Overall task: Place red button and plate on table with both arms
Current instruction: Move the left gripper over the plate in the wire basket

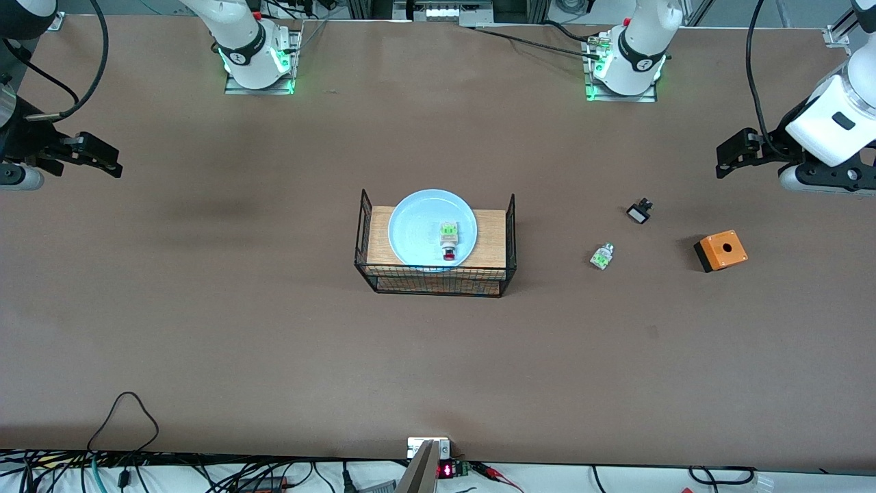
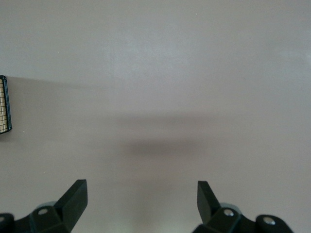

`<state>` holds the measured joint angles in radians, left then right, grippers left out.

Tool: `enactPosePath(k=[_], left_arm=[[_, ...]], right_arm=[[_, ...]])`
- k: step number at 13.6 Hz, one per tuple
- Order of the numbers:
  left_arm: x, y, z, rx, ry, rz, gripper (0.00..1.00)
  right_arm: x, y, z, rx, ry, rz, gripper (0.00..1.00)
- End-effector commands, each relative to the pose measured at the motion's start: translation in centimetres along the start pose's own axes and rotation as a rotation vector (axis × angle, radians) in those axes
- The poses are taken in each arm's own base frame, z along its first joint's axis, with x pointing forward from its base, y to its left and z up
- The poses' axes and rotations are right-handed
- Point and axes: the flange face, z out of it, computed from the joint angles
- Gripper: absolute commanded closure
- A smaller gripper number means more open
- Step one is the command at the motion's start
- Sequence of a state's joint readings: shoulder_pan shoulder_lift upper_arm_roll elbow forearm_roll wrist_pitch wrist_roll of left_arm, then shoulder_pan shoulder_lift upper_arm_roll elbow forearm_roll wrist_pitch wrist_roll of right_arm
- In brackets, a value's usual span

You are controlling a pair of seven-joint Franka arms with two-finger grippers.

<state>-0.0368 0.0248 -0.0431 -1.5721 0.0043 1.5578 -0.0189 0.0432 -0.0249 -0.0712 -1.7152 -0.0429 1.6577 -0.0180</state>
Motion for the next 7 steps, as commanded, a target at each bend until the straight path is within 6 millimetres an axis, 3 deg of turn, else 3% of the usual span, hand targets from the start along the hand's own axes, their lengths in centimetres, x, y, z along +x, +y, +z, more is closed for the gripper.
enactPosePath(k=[1, 4, 7], left_arm=[[0.2, 0.4, -0.7, 0.02, -0.003, -0.002, 0.0], [0.4, 1.1, -0.5, 0.025, -0.006, -0.014, 0.0], [0.1, 3.2, -0.7, 0.013, -0.012, -0.023, 0.0]], right_arm=[[0.1, 0.1, -0.7, 0.017, 0.008, 0.004, 0.0], [0.0, 0.4, -0.6, 0.015, 0.002, 0.006, 0.0], [-0.1, 0.4, -0.8, 0.005, 0.005, 0.003, 0.0]])
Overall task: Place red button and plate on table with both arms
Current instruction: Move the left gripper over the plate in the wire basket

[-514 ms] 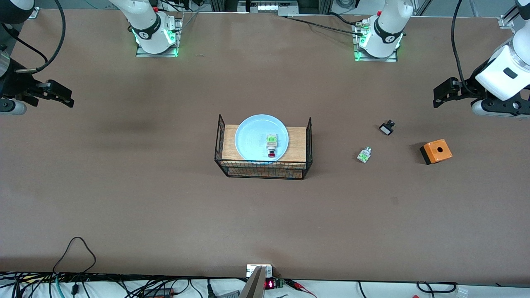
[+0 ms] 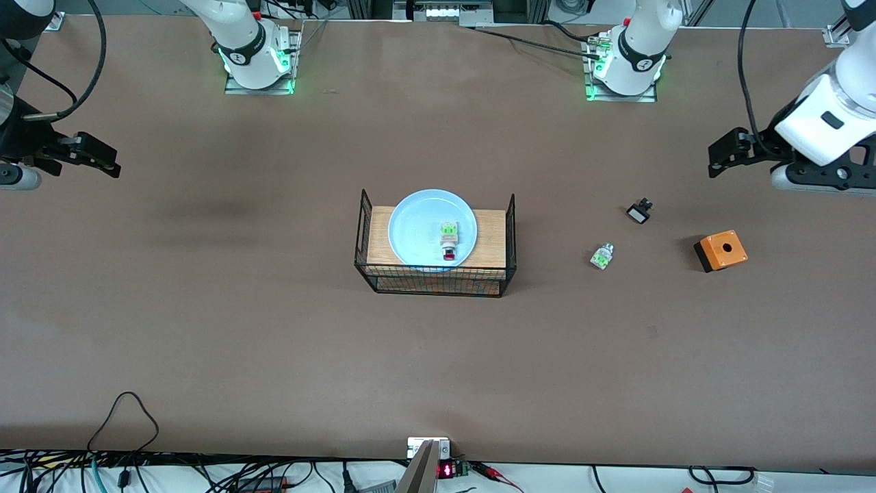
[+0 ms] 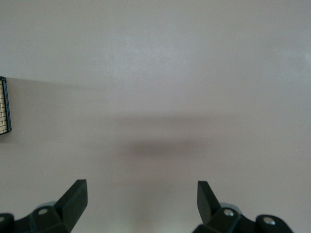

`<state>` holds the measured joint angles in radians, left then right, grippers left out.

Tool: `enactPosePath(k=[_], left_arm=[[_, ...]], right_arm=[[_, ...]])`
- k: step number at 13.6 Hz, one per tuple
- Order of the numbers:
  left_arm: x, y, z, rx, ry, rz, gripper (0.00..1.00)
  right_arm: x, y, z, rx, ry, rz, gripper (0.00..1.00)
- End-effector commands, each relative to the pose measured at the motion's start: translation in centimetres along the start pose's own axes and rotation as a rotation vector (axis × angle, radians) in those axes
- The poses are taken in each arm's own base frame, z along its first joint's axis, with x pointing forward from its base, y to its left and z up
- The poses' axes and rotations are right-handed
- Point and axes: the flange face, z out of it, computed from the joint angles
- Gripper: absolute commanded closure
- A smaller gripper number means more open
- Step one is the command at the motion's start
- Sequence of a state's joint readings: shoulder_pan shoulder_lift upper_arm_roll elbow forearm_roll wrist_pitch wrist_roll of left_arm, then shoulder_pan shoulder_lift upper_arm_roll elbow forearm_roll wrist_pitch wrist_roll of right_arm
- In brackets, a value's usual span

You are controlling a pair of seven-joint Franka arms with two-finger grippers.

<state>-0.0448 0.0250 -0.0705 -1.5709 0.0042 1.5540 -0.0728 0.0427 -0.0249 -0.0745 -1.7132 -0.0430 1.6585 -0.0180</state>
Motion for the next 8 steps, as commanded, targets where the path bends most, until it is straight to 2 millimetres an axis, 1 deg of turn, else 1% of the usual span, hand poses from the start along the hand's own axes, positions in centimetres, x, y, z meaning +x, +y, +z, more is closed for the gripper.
enactPosePath(k=[1, 3, 5, 7, 8], left_arm=[[-0.1, 2.5, -0.7, 0.012, -0.01, 0.017, 0.0], [-0.7, 6.6, -0.6, 0.013, -0.017, 0.063, 0.0], [-1.9, 12.2, -0.3, -0.031, -0.032, 0.03, 0.0], [-2.5, 17.9, 1.4, -0.064, -0.08, -0.031, 0.0], [-2.3, 20.5, 2.2, -0.079, -0.097, -0.037, 0.0]], right_arm=[[-0.1, 0.2, -0.7, 0.005, 0.002, 0.0, 0.0], [-0.1, 0.3, -0.6, 0.005, -0.002, 0.001, 0.0], [-0.1, 0.3, -0.6, 0.005, -0.002, 0.001, 0.0], [-0.1, 0.3, -0.7, 0.005, -0.001, 0.001, 0.0], [-0.1, 0.3, -0.7, 0.005, -0.001, 0.001, 0.0]])
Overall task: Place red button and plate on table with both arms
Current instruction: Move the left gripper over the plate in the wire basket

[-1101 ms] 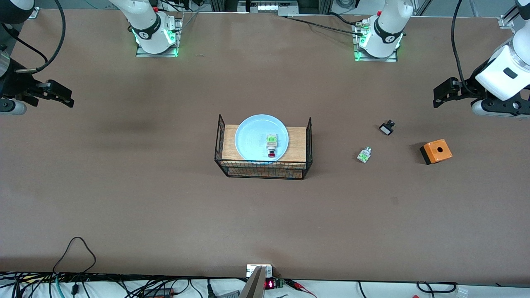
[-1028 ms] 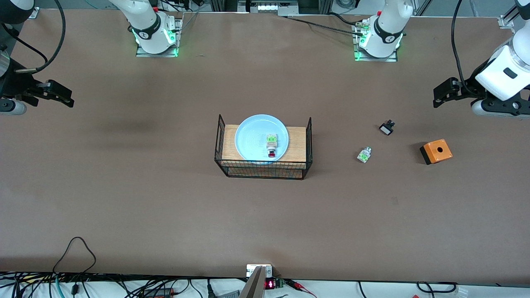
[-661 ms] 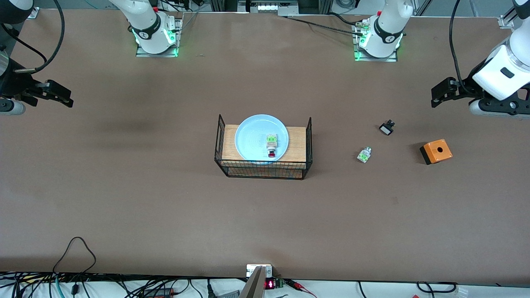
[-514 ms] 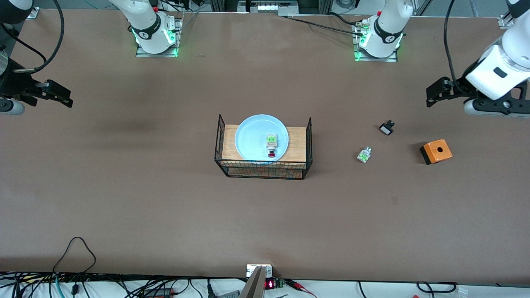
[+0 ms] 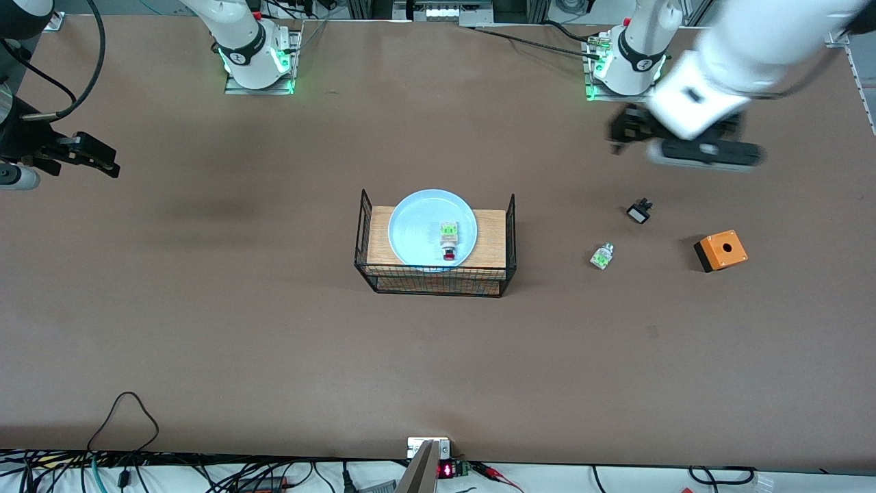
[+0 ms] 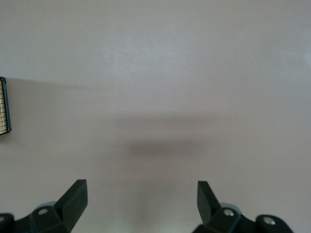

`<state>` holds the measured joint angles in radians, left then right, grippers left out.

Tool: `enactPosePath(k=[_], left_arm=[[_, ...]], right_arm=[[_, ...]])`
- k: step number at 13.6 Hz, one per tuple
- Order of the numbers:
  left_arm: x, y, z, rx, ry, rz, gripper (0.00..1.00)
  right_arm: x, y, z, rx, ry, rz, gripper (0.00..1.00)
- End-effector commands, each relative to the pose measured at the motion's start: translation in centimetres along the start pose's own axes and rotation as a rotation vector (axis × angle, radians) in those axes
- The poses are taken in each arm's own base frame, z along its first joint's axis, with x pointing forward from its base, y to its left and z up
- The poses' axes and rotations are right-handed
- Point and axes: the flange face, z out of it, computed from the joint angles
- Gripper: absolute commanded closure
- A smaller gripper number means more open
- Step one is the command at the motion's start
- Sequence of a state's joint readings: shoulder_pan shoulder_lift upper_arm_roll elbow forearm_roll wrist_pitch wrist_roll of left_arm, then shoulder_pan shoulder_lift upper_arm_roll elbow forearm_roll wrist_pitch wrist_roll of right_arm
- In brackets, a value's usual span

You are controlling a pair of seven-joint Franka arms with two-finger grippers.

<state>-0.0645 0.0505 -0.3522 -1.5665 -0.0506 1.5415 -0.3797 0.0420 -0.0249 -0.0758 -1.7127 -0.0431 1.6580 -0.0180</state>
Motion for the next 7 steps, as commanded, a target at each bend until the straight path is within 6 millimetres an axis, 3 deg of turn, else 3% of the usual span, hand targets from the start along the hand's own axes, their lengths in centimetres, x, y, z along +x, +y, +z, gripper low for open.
enactPosePath(k=[1, 3, 7], left_arm=[[1.3, 6.5, 2.8, -0.05, -0.077, -0.012, 0.0], [2.3, 11.8, 4.9, -0.08, -0.058, -0.025, 0.0], [3.4, 18.4, 8.9, -0.15, 0.05, -0.081, 0.0]], right_arm=[[-0.1, 0.2, -0.7, 0.003, 0.001, -0.001, 0.0], [-0.1, 0.4, -0.5, 0.003, -0.003, 0.003, 0.0], [0.0, 0.2, -0.6, 0.003, 0.005, 0.0, 0.0]])
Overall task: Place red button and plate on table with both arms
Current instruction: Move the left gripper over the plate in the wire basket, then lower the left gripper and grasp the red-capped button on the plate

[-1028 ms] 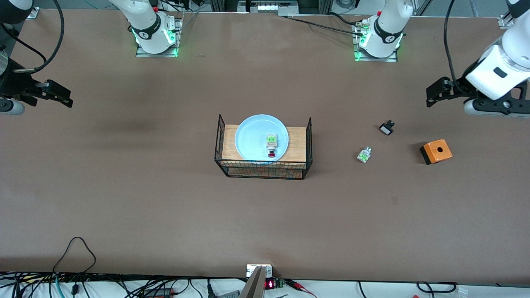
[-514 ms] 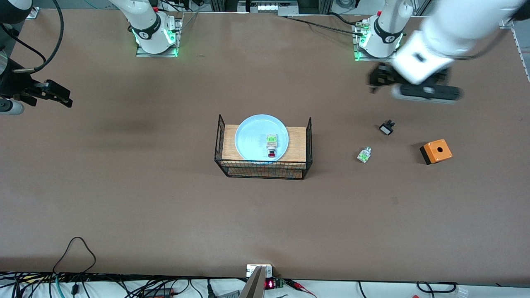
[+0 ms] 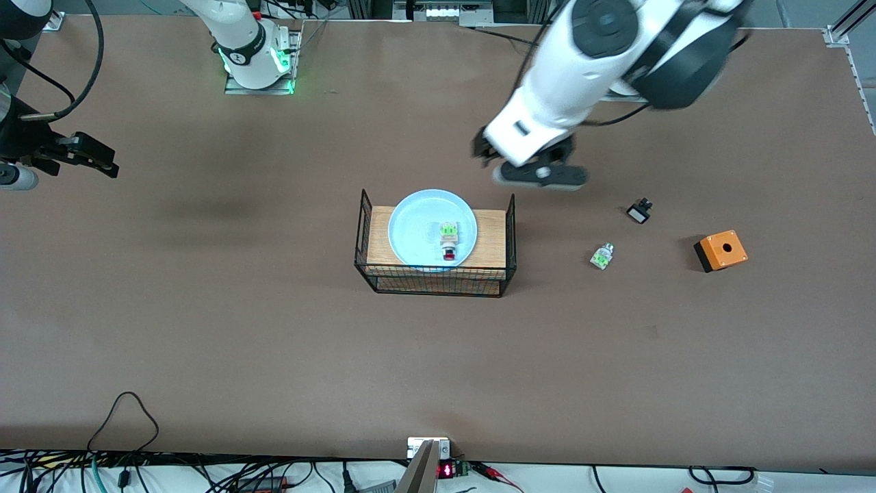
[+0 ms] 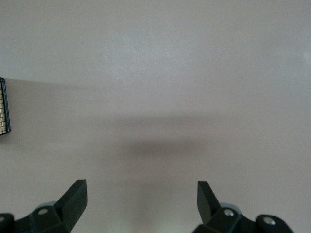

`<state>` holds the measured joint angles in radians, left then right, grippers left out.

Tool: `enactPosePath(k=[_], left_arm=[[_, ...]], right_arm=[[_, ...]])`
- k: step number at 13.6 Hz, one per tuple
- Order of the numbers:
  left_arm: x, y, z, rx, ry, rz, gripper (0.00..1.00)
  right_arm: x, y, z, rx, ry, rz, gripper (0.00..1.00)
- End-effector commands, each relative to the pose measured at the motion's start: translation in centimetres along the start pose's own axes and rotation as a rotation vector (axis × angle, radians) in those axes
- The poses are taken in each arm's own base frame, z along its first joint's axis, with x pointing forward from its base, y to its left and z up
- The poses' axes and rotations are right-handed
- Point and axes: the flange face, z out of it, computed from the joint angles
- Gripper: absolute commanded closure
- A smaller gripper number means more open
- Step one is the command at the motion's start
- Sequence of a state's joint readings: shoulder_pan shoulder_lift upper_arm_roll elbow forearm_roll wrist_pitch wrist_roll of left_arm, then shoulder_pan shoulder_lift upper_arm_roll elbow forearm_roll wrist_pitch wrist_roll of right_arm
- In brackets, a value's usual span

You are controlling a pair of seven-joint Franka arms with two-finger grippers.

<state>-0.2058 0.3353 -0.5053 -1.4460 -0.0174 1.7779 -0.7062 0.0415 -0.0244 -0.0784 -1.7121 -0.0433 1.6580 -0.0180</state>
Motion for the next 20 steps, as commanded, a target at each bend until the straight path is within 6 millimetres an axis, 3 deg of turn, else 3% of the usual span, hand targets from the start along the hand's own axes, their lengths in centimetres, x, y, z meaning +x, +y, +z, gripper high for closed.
enactPosePath(k=[1, 6, 10, 13, 14, 17, 20], left_arm=[[1.1, 3.5, 2.5, -0.032, 0.06, -0.037, 0.0], [0.7, 8.2, 11.0, 0.052, 0.196, -0.053, 0.0], [1.6, 8.5, 16.7, 0.185, 0.308, -0.051, 0.0], [2.2, 9.0, 16.9, 0.115, 0.349, -0.057, 0.01], [2.2, 9.0, 17.5, 0.108, 0.345, -0.054, 0.07], [1.7, 9.4, 18.0, 0.106, 0.331, -0.054, 0.44], [1.5, 9.1, 18.7, 0.122, 0.32, -0.065, 0.45]], right_arm=[[0.0, 0.1, -0.7, 0.005, 0.007, -0.001, 0.0], [0.2, 0.1, -0.5, 0.015, 0.011, 0.003, 0.0], [0.4, 0.1, -0.2, 0.016, 0.007, 0.004, 0.0], [0.4, 0.2, -0.1, 0.016, 0.005, 0.007, 0.0], [0.4, 0.2, -0.1, 0.015, 0.005, 0.004, 0.0], [0.4, 0.2, -0.2, 0.016, 0.007, 0.004, 0.0], [0.4, 0.2, -0.1, 0.016, 0.005, 0.004, 0.0]])
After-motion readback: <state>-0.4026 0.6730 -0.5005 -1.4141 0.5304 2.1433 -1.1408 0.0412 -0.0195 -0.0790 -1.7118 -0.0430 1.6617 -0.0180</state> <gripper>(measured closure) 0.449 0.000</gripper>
